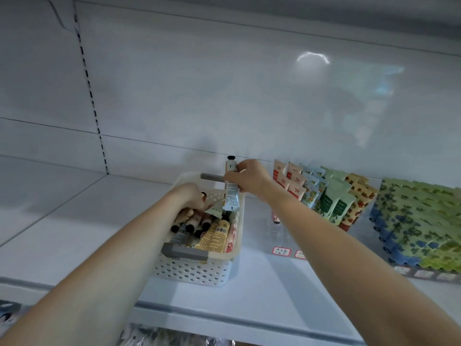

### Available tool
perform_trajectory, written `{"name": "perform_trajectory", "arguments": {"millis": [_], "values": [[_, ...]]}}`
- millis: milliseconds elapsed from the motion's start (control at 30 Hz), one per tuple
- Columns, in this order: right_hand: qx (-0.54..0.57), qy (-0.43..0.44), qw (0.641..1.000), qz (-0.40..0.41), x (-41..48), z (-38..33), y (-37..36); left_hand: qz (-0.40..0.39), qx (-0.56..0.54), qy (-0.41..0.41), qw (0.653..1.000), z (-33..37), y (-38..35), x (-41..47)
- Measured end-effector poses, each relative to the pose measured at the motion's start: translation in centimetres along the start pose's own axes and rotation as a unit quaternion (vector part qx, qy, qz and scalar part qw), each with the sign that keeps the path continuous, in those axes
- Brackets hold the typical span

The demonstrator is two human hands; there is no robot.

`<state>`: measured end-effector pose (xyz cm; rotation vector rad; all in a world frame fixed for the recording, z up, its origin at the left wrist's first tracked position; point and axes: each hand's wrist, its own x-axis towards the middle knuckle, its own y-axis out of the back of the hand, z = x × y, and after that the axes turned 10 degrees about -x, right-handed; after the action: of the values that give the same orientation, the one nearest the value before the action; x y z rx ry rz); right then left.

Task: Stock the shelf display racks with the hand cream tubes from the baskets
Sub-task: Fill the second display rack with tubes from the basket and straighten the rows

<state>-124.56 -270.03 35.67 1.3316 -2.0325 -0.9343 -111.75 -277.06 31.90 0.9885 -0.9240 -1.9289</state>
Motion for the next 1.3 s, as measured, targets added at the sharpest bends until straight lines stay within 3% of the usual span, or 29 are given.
{"name": "perform_trajectory", "arguments": {"millis": [167, 300, 367, 467, 567, 633, 767, 933, 1133, 1300], "values": [[0.135, 0.021, 0.99, 0.023, -2.0, -0.6, 1.8, 0.022, -0.072, -0.037, 0.996, -0.7, -0.3, -2.0], [0.166, 0.061, 0.983, 0.046, -4.7, -0.9, 3.9, 0.128, -0.208, -0.081, 0.966, -0.1, 0.9, -5.1], [0.18, 0.078, 0.979, 0.062, -6.6, -0.8, 4.9, 0.172, -0.357, -0.116, 0.911, 0.3, 1.7, -7.5], [0.206, 0.097, 0.971, 0.078, -9.7, -0.4, 5.7, 0.142, -0.553, -0.165, 0.804, 0.9, 2.1, -11.6], [0.224, 0.113, 0.963, 0.098, -13.2, 0.2, 6.0, 0.075, -0.664, -0.191, 0.719, 1.8, 1.4, -15.5], [0.229, 0.129, 0.96, 0.1, -15.4, 1.0, 6.1, 0.076, -0.688, -0.208, 0.691, 2.4, 0.4, -17.4], [0.291, 0.114, 0.95, 0.006, -19.4, 2.5, 6.4, 0.095, -0.687, -0.217, 0.687, 3.5, -2.0, -19.8], [0.368, 0.048, 0.92, -0.124, -22.3, 3.5, 6.7, 0.02, -0.666, -0.239, 0.706, 4.5, -4.2, -21.6], [0.368, 0.008, 0.918, -0.145, -23.5, 5.1, 7.0, 0.054, -0.636, -0.22, 0.738, 4.9, -6.4, -21.3], [0.516, -0.023, 0.85, -0.1, -23.7, 6.2, 7.5, 0.089, -0.686, -0.172, 0.701, 5.6, -7.6, -20.4]]}}
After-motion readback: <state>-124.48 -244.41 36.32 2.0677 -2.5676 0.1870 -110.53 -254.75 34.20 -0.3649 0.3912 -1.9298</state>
